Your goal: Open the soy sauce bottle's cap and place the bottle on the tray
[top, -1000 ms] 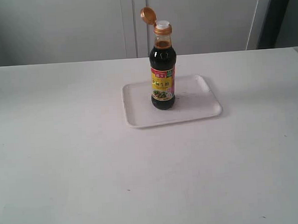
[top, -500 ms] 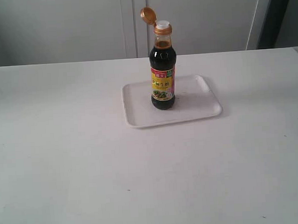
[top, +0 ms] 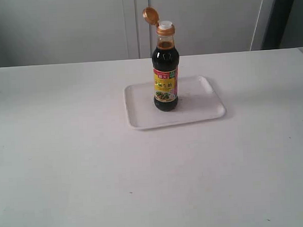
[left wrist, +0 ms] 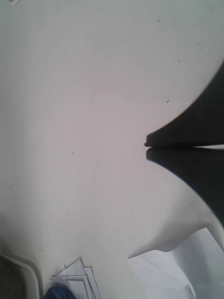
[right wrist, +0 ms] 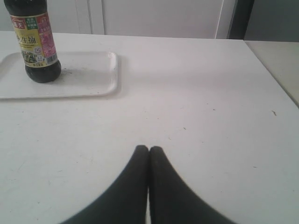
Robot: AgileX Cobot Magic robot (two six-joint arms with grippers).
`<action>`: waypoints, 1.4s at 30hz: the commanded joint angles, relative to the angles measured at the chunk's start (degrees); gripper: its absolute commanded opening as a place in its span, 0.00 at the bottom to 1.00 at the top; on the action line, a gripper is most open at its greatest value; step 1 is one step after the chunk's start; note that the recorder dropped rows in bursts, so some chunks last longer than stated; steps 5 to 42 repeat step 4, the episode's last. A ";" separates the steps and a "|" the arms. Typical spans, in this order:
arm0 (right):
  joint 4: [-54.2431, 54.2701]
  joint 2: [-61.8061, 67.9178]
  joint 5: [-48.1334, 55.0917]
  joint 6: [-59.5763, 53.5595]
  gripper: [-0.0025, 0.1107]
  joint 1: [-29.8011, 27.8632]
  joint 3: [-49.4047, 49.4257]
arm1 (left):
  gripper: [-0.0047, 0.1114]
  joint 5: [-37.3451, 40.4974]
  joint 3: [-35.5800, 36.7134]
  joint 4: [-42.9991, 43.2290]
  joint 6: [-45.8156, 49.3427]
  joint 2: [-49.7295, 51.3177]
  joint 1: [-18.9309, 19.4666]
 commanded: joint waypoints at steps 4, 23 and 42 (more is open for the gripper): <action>-0.49 -0.32 -0.14 0.26 0.02 0.04 0.31 | 0.04 -0.06 0.25 -0.68 0.00 -0.29 0.07; -0.49 -0.32 -0.14 0.26 0.02 0.04 0.31 | 0.04 -0.06 0.25 -0.68 0.00 -0.29 0.07; -0.49 -0.32 -0.14 0.26 0.02 0.04 0.31 | 0.04 -0.06 0.25 -0.68 0.00 -0.29 0.07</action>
